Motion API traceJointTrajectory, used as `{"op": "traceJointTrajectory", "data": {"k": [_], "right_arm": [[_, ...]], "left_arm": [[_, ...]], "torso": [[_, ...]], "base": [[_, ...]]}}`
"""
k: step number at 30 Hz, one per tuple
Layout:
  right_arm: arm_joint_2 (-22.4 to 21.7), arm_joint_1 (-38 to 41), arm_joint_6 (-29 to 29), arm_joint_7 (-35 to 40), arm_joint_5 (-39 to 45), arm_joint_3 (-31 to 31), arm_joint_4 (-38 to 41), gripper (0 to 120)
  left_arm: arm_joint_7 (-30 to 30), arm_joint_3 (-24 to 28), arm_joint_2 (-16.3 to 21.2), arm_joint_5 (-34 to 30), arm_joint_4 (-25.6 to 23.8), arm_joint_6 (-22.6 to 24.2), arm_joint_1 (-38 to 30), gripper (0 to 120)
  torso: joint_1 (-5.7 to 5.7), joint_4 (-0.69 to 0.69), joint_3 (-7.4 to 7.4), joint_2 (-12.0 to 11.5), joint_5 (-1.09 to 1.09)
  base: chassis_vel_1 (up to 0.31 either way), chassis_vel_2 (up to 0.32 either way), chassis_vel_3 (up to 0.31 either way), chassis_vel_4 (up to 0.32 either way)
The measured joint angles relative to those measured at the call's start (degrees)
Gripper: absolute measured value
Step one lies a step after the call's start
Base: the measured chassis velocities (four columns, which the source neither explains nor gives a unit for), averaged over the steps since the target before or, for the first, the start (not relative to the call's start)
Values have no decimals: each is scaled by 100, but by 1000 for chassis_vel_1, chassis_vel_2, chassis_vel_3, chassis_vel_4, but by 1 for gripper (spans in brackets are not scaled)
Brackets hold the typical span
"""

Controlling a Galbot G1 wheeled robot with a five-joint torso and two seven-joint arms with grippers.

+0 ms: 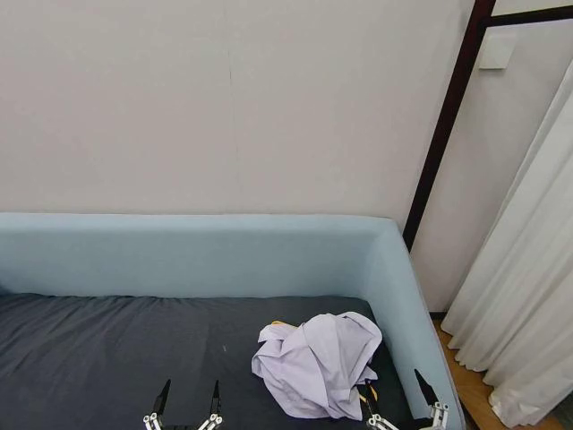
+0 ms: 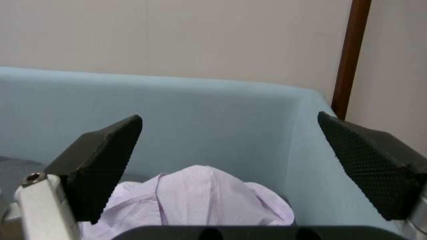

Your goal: Pick up the clothes from the sofa and hang them on the clothes hanger.

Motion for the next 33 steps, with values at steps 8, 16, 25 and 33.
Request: {"op": "traceJointTrajectory", "data": {"k": [8,16,25,33], "right_arm": [[79,28,-46,26,-49,-99,-95,100],[-144,6,-87,31,34,-109,-92,100],[-1050,135,-1043,294,1430,-551,85,100],[-2008,530,-1701,473,2392,-538,67,100]], "left_arm": [[118,-80,179,-145,-73,-12,123,100],[191,-136,112,-105,63,-152,236,100],[145,-221,-58,-39,284,-345,414,100],[140,-112,-49,20,431,-352,368,100]], "torso": [[0,0,0,0,0],[0,0,0,0,0],[0,1,0,0,0],[0,-1,0,0,1]], "base": [[0,0,0,0],[0,0,0,0],[0,0,0,0],[0,0,0,0]]}}
